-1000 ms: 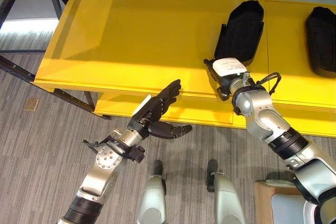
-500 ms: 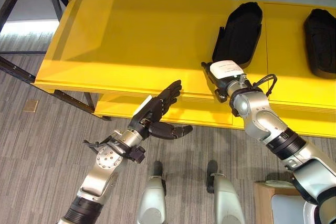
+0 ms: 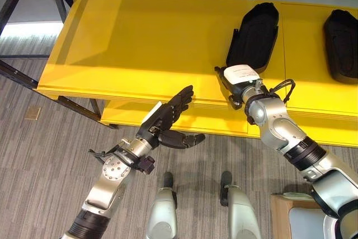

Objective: Move parts from the plastic box to the shelf.

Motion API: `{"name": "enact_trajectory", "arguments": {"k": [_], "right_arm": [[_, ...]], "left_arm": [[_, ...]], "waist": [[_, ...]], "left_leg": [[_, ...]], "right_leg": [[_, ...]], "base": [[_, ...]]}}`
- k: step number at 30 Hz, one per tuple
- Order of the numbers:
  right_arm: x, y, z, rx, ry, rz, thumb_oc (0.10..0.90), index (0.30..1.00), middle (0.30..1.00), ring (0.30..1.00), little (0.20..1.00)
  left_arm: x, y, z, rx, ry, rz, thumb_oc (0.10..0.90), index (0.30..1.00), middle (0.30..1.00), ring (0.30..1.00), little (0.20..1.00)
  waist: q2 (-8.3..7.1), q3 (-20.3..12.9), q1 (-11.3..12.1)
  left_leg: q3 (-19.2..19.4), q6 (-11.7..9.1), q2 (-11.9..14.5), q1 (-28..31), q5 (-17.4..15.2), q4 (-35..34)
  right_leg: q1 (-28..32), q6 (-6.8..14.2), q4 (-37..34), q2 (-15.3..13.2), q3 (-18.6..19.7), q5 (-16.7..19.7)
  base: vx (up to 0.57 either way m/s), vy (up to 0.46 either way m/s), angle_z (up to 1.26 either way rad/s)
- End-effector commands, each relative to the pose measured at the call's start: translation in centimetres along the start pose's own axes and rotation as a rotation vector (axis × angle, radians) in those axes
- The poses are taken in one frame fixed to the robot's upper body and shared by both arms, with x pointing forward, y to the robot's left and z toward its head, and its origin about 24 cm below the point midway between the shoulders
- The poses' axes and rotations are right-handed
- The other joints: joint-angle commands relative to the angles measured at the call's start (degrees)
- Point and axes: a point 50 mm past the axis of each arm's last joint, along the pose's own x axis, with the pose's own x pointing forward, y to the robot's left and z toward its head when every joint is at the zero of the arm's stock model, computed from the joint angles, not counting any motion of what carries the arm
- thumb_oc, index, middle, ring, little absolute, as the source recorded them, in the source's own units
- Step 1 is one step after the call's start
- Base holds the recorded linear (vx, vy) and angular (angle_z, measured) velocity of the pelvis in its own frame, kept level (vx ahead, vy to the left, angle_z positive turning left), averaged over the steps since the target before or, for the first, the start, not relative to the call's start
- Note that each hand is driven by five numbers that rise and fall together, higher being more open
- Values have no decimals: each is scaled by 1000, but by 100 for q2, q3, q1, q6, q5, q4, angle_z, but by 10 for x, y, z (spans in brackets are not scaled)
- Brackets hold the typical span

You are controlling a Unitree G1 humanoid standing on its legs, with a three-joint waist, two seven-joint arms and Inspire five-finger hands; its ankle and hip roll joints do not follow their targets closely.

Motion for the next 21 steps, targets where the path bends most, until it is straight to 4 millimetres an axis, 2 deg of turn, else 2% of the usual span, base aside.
{"name": "enact_trajectory", "arguments": {"k": [1,9,15,21], "right_arm": [[-4,37,21,46,-101,214,900,1000,1000,1000,1000],[-8,35,11,-46,-102,237,900,1000,1000,1000,1000],[-12,31,14,-146,-124,264,900,1000,1000,1000,1000],[-12,33,16,-143,-124,286,900,1000,1000,1000,1000]], "left_arm": [[0,-1,47,132,-209,-61,900,1000,1000,1000,1000],[-3,2,44,135,-200,-54,900,1000,1000,1000,1000],[-6,4,44,136,-196,-55,900,1000,1000,1000,1000],[-7,3,45,136,-199,-63,900,1000,1000,1000,1000]], "waist": [[-163,109,135],[-199,97,105],[-205,87,114],[-188,103,139]], "left_leg": [[-96,484,-359,-40,29,128],[-67,485,-320,-37,22,166],[-42,479,-297,-24,25,165],[-46,478,-296,-56,29,195]], "right_leg": [[488,-170,271,415,-20,-495],[504,-184,289,438,-11,-511],[525,-194,295,453,-22,-529],[491,-200,350,456,-28,-548]], "base": [[0,0,0],[0,0,0],[0,0,0],[0,0,0]]}}
